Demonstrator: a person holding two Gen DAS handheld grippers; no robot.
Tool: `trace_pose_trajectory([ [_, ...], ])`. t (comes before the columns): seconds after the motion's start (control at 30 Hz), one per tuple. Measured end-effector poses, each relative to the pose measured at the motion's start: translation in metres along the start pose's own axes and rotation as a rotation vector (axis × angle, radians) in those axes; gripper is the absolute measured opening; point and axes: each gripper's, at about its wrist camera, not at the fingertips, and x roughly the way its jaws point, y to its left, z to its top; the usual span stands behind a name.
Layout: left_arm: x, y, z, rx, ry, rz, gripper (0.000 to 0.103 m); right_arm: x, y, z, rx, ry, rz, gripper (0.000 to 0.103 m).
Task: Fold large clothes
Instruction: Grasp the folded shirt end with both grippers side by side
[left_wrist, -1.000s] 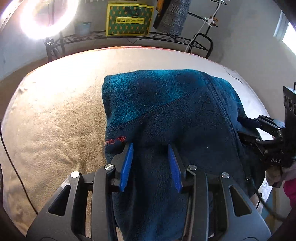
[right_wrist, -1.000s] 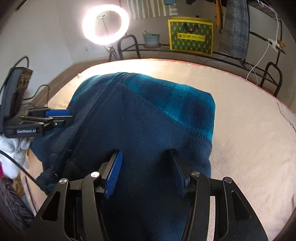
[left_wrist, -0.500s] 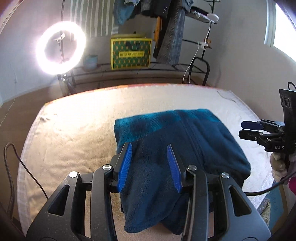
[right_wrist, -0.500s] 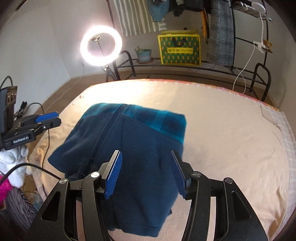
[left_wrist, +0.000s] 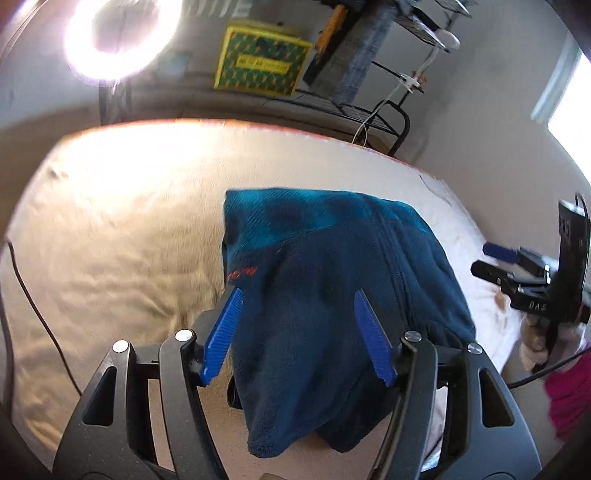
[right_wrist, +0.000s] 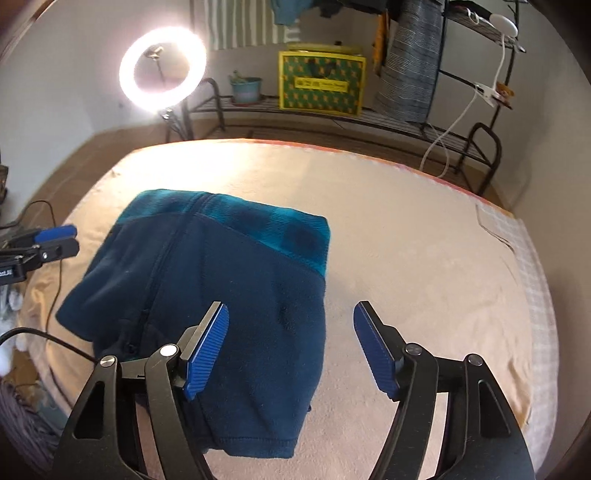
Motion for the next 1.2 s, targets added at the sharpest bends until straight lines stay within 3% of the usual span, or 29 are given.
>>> trace_pose_trajectory([
  [0.13,0.005,0.018,-0.001,-0.075,0.024,-0.036,0.065,-0.003,0.008,0.001,-0.017,-0.016,-0.013,0.072],
  [0.5,0.021,0.028,-0.003,-0.128,0.067,-0.108,0.066,-0.001,-0.007,0.003,-0.019,-0.015,-0.022,0.072],
  [0.57,0.027,0.029,-0.003,-0.128,0.077,-0.117,0.07,0.003,-0.01,0.002,-0.023,-0.012,-0.002,0.072],
  [0.73,0.045,0.056,-0.004,-0.242,0.101,-0.181,0.073,0.031,-0.039,-0.012,0.02,0.016,0.207,0.076],
  [0.93,0.069,0.087,-0.012,-0.387,0.152,-0.273,0.073,0.075,-0.088,-0.034,0.289,0.134,0.446,0.081],
  [1.07,0.082,0.095,-0.017,-0.442,0.168,-0.333,0.073,0.099,-0.106,-0.043,0.42,0.172,0.583,0.082],
  [1.2,0.088,0.097,-0.024,-0.455,0.164,-0.369,0.073,0.106,-0.104,-0.049,0.429,0.158,0.66,0.082],
])
